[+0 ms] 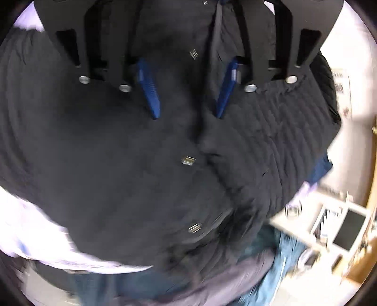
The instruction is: Fold large clothes
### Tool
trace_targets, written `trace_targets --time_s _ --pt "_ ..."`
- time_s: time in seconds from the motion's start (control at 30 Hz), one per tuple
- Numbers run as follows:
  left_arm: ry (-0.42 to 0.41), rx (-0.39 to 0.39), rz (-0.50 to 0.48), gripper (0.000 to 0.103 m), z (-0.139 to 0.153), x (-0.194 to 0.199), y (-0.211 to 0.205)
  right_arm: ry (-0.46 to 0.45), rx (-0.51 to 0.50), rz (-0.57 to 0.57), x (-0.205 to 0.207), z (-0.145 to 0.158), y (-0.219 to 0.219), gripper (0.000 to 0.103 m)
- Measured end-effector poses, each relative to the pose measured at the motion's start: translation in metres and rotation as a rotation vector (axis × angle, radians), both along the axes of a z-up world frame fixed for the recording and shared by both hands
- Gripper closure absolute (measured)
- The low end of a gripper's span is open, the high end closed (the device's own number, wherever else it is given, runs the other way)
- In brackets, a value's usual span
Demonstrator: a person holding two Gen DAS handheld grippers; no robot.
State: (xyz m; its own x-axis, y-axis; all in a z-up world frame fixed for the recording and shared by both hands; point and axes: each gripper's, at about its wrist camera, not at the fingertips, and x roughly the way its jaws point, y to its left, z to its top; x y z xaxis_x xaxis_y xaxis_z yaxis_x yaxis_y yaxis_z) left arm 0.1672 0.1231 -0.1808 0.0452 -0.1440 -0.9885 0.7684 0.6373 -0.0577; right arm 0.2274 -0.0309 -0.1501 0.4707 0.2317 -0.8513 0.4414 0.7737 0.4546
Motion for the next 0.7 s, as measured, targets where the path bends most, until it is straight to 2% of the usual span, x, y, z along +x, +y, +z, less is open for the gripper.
trace_targets --time_s 0.07,0.1,0.13,0.2,0.23,0.27,0.33,0.47,0.57,0.63,0.7 --pt "0.010 -0.042 0.028 0.027 0.018 0.000 0.010 -0.031 -0.013 -0.010 -0.038 0.017 -0.001 0.051" --pt "0.001 -0.087 0.056 0.020 0.033 0.001 0.021 -0.040 -0.022 -0.003 -0.054 0.022 -0.001 0.051" --pt "-0.010 -0.126 0.077 0.011 0.044 0.002 0.030 -0.058 -0.037 0.026 -0.071 0.031 0.003 0.051" --pt "-0.048 -0.192 0.129 0.007 0.061 0.006 0.052 -0.076 -0.075 0.113 -0.093 0.041 0.014 0.051" --pt "-0.059 -0.185 0.157 0.007 0.060 0.010 0.060 -0.083 -0.068 0.135 -0.095 0.037 0.011 0.051" --pt "-0.051 -0.162 0.174 0.007 0.055 0.014 0.064 -0.102 -0.010 0.156 -0.094 0.029 0.008 0.051" --pt "-0.015 -0.112 0.197 0.009 0.040 0.025 0.067 -0.133 0.116 0.133 -0.082 0.021 0.003 0.051" --pt "-0.038 -0.022 0.205 0.009 0.020 0.026 0.062 -0.184 0.398 0.031 -0.029 -0.020 -0.011 0.051" --pt "-0.027 0.048 0.213 0.012 0.000 0.021 0.064 -0.166 0.439 0.003 0.018 -0.033 -0.015 0.049" --pt "-0.028 0.081 0.223 0.014 -0.010 0.016 0.065 -0.192 0.510 0.021 0.050 -0.030 -0.016 0.049" --pt "-0.022 0.075 0.251 0.014 -0.013 0.013 0.066 -0.278 0.645 0.032 0.077 -0.019 -0.017 0.049"
